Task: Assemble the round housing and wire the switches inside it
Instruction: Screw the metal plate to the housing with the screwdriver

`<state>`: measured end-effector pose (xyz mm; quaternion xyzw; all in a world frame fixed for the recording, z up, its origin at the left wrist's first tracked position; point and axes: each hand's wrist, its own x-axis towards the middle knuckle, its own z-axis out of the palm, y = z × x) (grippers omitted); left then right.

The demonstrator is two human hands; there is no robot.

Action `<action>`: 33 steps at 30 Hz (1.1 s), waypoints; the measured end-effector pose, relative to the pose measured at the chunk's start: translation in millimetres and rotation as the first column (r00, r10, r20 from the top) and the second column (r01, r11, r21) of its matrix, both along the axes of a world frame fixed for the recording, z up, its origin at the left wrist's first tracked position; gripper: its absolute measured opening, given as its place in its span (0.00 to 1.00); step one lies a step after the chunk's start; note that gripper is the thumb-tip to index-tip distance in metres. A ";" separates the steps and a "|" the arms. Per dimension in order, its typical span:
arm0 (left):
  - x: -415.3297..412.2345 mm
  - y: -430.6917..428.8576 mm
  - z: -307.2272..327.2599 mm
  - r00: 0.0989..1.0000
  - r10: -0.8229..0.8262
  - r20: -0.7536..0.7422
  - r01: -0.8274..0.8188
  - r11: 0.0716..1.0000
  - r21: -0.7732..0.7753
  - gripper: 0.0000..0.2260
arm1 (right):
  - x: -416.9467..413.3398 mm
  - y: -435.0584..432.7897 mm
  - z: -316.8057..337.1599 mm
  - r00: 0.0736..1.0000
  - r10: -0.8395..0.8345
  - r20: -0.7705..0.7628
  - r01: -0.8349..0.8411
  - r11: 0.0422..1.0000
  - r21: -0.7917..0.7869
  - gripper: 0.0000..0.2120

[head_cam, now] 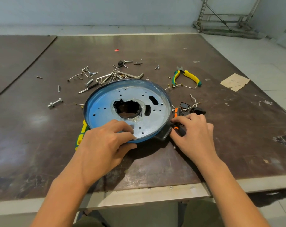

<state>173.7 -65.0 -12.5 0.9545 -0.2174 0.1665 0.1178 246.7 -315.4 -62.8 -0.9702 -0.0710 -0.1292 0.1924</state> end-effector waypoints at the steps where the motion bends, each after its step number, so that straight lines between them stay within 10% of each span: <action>1: -0.1 -0.3 0.1 1.000 0.003 -0.001 -0.003 1.000 -0.008 0.07 | 0.2 1.0 0.5 1.000 -0.009 0.014 0.008 1.000 0.009 0.10; 6: -1.5 -0.7 0.7 1.000 0.017 -0.013 -0.017 1.000 -0.018 0.06 | 0.7 -3.4 0.9 0.993 -0.067 0.102 0.025 0.932 0.362 0.12; 11: -0.8 -1.1 0.3 1.000 0.015 -0.014 -0.015 0.999 -0.037 0.06 | 12.1 -18.1 5.3 0.965 -0.226 0.130 0.015 0.546 0.838 0.17; 20: -1.1 -2.5 0.5 0.999 0.040 -0.010 -0.040 0.999 -0.008 0.04 | 16.4 -27.8 24.0 0.990 -0.140 -0.028 0.037 0.062 0.997 0.12; 23: -1.5 -2.6 -1.1 0.999 0.041 -0.002 -0.041 0.999 0.003 0.05 | 15.4 -29.7 29.3 0.996 -0.008 -0.086 0.086 0.228 0.970 0.08; 28: -2.1 -5.3 -1.6 0.999 0.040 0.031 -0.041 0.999 0.028 0.05 | 22.6 -18.4 27.4 0.972 -0.062 -0.229 0.160 0.882 0.442 0.08; 33: -1.8 -4.5 -3.8 0.999 0.035 0.036 -0.035 0.999 -0.004 0.06 | 37.6 0.7 21.1 0.934 -0.252 -0.254 0.288 0.950 0.116 0.12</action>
